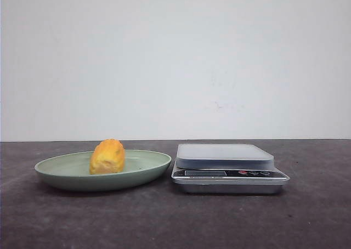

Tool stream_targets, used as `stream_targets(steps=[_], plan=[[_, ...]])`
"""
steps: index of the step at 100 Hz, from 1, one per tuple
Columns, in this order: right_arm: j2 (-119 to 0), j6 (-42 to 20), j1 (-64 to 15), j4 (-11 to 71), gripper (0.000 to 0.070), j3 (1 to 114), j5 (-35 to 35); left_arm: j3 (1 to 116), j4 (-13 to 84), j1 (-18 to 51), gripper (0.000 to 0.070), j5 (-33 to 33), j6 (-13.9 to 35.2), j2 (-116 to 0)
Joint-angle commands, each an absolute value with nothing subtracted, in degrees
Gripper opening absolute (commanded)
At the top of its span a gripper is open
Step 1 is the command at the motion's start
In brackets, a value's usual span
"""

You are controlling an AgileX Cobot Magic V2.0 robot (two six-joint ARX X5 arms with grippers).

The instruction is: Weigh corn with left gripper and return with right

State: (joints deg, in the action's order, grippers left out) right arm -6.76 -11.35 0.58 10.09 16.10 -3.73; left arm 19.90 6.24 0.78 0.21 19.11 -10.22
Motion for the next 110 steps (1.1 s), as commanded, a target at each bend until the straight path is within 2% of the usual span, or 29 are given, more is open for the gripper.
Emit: stream_targets(steps=[1,8,19,23,26,29,35,41,45,50,57,75,91,103,110], plan=[[-10.59,-15.03,0.51,10.85,0.0006,21.32,-5.54,25.43,7.42,0.8,0.0009,0.62,20.12,-16.01],[-14.79,-17.45,0.51,13.85,0.0006,27.53,-7.46,31.2,9.04,0.82,0.0009,2.07,19.92,-21.52],[-21.23,-16.08,0.49,19.11,0.0006,37.04,-9.28,39.46,11.86,0.82,0.0015,5.39,18.57,-29.06],[-23.31,-15.11,0.4,20.38,0.0008,39.94,-9.63,42.0,12.93,0.82,0.0062,7.11,18.63,-31.53],[-24.64,-14.55,0.25,21.12,0.0021,41.87,-9.63,43.66,13.61,0.82,0.0131,8.45,18.68,-33.17],[-25.78,-14.33,0.08,21.63,0.0071,43.62,-9.63,45.12,14.2,0.82,0.021,9.87,18.65,-34.65],[-27.62,-14.24,-0.27,22.09,0.0251,46.37,-9.65,47.22,14.94,0.89,0.0345,12.71,18.68,-37.15],[-28.82,-14.15,-0.6,22.41,0.0425,48.34,-9.89,48.73,16.16,1.17,0.036,14.81,18.68,-38.98],[-29.45,-14.13,-0.78,22.41,0.0481,49.23,-10.66,49.45,17.3,1.52,0.036,15.29,18.68,-39.83],[-30.09,-14.13,-0.91,22.83,0.0487,50.22,-11.27,49.93,18.37,2.04,0.0363,15.53,18.57,-40.6],[-30.98,-14.13,-1.06,23.7,0.0487,51.35,-11.88,50.0,18.7,3.05,0.0409,15.57,18.61,-41.3],[-33.34,-14.15,-1.06,26.06,0.0487,53.12,-15.05,50.0,17.54,8.6,0.0406,15.4,18.5,-44.69],[-35.16,-14.17,-1.08,27.33,0.049,53.3,-16.6,50.0,16.69,15.49,0.0406,10.79,16.25,-51.86],[-36.01,-14.2,-1.08,27.75,0.0564,53.32,-16.58,50.0,14.41,19.77,0.0405,7.38,15.66,-58.85],[-36.27,-14.17,-1.08,27.9,0.0568,53.32,-16.67,50.0,12.95,21.76,0.0406,5.5,15.66,-63.0]])
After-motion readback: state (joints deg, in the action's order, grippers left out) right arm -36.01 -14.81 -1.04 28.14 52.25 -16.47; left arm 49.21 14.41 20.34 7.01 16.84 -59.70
